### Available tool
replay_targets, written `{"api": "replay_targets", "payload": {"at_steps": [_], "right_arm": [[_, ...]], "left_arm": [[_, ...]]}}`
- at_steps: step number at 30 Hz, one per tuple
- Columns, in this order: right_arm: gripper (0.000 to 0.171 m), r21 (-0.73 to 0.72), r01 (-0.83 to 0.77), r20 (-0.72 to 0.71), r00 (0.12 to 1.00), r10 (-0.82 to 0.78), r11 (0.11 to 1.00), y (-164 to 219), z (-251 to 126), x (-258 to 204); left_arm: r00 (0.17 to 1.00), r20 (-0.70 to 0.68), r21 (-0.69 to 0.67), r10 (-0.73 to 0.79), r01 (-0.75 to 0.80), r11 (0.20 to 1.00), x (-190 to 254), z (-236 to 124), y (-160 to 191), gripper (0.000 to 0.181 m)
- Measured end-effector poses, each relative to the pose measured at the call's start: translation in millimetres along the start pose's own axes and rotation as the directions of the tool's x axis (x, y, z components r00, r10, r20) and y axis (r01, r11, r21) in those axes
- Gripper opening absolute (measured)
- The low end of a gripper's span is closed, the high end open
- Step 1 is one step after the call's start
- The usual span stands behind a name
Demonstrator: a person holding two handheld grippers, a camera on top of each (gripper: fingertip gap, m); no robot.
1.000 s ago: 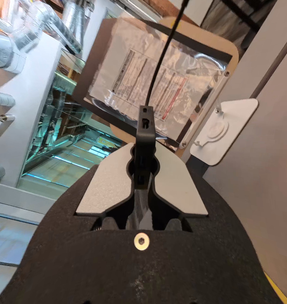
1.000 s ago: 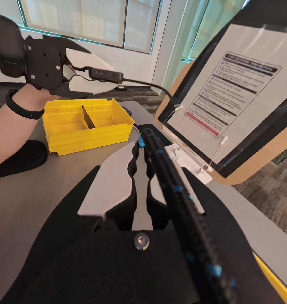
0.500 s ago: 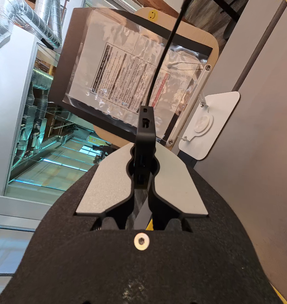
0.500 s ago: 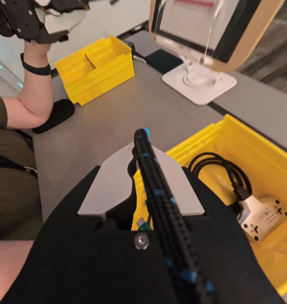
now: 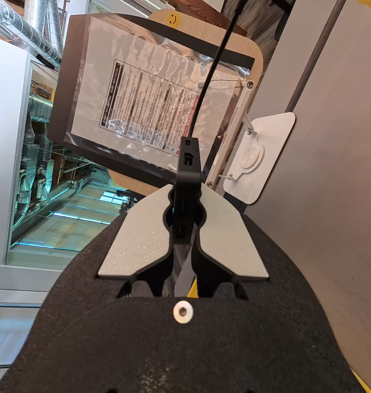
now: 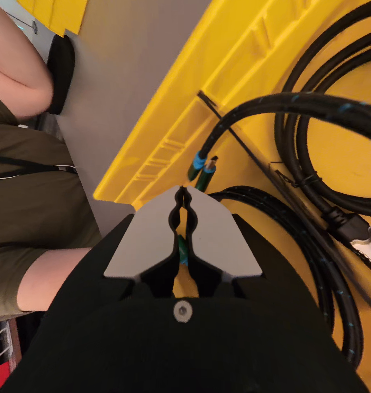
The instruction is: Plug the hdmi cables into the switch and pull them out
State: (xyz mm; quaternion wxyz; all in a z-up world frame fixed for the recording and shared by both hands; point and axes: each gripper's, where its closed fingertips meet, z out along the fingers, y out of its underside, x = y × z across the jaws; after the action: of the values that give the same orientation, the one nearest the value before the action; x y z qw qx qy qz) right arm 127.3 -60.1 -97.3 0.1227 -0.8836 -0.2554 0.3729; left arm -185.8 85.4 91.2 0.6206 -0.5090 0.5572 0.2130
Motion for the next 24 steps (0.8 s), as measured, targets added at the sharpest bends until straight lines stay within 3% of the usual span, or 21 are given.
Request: {"api": "replay_targets", "payload": {"at_steps": [4, 7, 9, 12, 13, 17, 20, 24], "right_arm": [[0.016, 0.108, 0.082, -0.042, 0.996, -0.078, 0.991, -3, -26, -14], [0.021, 0.253, 0.196, -0.243, 0.961, -0.134, 0.947, -18, -65, -12], [0.023, 0.339, 0.343, -0.456, 0.874, -0.166, 0.876, -34, -98, -8], [0.029, 0.357, 0.459, -0.780, 0.626, -0.010, 0.814, -46, -155, 24], [0.030, 0.337, 0.438, -0.809, 0.588, 0.019, 0.833, -43, -160, 33], [0.030, 0.199, 0.330, -0.820, 0.572, -0.027, 0.923, -27, -136, 64], [0.015, 0.094, 0.212, -0.851, 0.523, -0.031, 0.973, -12, -127, 92], [0.009, 0.060, 0.048, -0.802, 0.598, 0.020, 0.997, 10, -116, 91]], "left_arm": [[1.000, 0.005, 0.001, -0.006, 0.006, 1.000, -3, -2, 1, 0.014], [1.000, 0.011, -0.003, -0.006, 0.006, 1.000, -5, -3, 2, 0.014], [1.000, 0.013, -0.004, -0.006, 0.006, 1.000, -6, -4, 2, 0.014], [1.000, 0.010, 0.000, -0.005, 0.005, 1.000, -5, -4, 1, 0.014], [1.000, 0.010, 0.000, -0.002, 0.002, 1.000, -4, -4, 0, 0.014], [1.000, -0.002, -0.001, 0.008, -0.008, 1.000, 0, -2, -1, 0.014], [1.000, -0.008, -0.006, 0.014, -0.014, 1.000, 2, -1, -1, 0.014], [1.000, -0.007, -0.008, 0.018, -0.018, 1.000, 3, 0, -1, 0.014]]}}
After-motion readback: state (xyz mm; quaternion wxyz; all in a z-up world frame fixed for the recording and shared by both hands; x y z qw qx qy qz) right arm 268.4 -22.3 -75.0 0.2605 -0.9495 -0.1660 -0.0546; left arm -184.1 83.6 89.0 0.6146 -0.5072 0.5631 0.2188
